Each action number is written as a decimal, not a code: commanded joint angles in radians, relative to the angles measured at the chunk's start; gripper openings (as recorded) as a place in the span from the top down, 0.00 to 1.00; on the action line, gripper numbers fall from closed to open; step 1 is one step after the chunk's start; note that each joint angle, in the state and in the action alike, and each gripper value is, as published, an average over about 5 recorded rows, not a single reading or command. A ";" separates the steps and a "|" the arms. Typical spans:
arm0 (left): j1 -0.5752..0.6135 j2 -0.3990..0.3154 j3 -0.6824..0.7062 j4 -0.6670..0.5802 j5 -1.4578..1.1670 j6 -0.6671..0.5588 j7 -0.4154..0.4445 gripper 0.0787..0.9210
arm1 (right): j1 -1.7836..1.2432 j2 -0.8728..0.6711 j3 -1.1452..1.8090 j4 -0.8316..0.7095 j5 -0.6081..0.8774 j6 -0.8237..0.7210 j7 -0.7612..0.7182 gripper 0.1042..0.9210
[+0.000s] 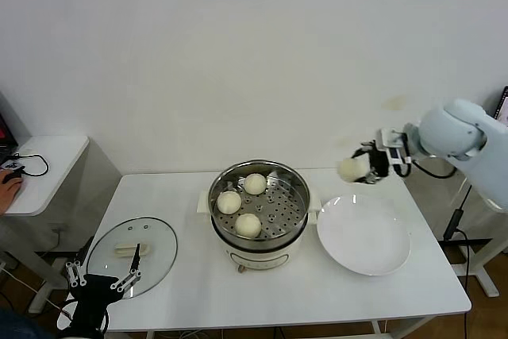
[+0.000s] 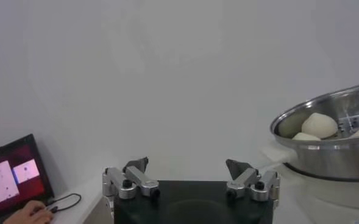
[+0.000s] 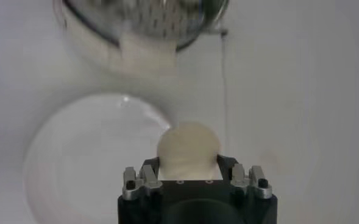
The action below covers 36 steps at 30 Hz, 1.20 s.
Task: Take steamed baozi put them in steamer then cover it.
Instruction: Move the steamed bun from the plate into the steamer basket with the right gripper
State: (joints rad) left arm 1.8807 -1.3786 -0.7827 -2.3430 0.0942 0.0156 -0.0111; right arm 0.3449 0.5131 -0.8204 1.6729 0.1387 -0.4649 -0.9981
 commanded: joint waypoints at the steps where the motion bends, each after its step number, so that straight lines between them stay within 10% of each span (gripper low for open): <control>1: -0.008 0.000 0.000 0.010 0.000 0.000 0.000 0.12 | 0.281 0.194 -0.263 0.124 0.337 -0.194 0.140 0.37; 36: -0.048 0.000 -0.014 0.042 -0.013 0.000 0.001 0.12 | 0.034 0.452 -0.339 -0.194 0.176 -0.248 0.189 0.37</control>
State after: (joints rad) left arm 1.8344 -1.3795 -0.7950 -2.3031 0.0823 0.0157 -0.0107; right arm 0.4052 0.9339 -1.1476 1.5356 0.3700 -0.7078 -0.8117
